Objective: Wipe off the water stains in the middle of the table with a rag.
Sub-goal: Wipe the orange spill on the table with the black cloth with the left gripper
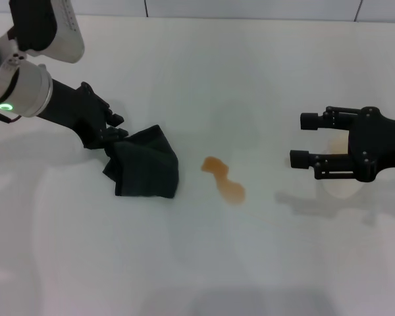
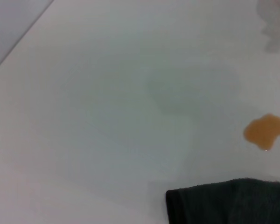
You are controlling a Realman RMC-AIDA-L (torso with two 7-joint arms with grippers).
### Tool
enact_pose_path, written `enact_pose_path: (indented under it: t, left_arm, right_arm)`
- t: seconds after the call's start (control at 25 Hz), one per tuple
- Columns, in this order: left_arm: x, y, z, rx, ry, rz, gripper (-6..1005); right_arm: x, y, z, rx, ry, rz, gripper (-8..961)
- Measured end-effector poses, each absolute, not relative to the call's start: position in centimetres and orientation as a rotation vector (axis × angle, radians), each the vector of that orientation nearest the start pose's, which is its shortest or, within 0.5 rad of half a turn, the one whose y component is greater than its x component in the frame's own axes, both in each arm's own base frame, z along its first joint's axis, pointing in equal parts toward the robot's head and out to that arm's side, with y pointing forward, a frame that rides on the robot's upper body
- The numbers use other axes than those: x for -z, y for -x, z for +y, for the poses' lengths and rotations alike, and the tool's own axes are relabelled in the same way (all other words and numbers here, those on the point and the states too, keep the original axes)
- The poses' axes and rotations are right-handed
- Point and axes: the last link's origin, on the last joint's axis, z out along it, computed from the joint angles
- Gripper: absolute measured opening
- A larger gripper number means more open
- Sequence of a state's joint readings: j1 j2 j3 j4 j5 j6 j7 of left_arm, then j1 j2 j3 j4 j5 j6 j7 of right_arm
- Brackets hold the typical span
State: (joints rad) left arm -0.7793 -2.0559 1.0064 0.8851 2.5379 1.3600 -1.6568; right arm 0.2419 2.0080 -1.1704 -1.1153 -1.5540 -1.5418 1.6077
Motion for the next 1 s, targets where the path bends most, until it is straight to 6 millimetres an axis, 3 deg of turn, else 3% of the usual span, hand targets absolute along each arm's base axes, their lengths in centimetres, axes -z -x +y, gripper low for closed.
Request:
enact_pose_path:
  t: [0.24, 1.0]
  left_arm:
    - [0.2, 21.4, 40.1, -0.342, 2.860, -0.188, 242]
    - [0.2, 22.8, 39.8, -0.431, 2.856, -0.153, 214]
  right_arm:
    - [-4.2, -22.4, 29.7, -0.816, 2.746, 0.475, 773]
    - [-4.2, -22.5, 29.7, -0.821, 2.746, 0.483, 766]
